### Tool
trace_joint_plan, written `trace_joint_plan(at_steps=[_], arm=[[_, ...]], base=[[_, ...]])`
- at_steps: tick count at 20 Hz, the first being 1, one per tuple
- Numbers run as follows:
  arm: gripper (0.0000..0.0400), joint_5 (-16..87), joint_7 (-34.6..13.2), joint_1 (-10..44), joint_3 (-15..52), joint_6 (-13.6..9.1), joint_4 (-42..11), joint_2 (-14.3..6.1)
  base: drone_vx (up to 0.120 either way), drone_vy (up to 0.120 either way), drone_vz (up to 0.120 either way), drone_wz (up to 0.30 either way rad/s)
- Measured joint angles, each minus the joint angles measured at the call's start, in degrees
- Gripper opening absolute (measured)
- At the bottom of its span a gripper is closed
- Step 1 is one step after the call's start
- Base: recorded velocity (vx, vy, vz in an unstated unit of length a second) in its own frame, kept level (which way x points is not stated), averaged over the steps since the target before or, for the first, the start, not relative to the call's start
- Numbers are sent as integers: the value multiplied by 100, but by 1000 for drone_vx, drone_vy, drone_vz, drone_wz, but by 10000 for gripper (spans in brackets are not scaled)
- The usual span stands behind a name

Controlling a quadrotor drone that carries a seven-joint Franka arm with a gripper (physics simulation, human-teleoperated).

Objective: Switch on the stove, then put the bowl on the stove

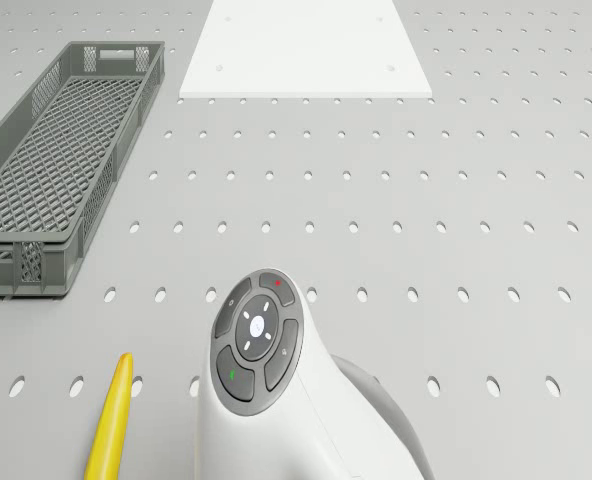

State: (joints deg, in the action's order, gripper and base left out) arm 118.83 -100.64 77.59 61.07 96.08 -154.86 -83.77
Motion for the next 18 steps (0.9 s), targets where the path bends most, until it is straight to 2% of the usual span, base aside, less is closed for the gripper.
trace_joint_plan(at_steps=[8, 15, 18], arm=[[400, 174, -113, 151, -129, -60, 83, 162], [400, 211, -24, 60, -158, -74, 89, 191], [254, 223, -2, 35, -164, -89, 87, 208]], base=[[0, 0, 0, 0], [0, 0, 0, 0], [0, 0, 0, 0]])
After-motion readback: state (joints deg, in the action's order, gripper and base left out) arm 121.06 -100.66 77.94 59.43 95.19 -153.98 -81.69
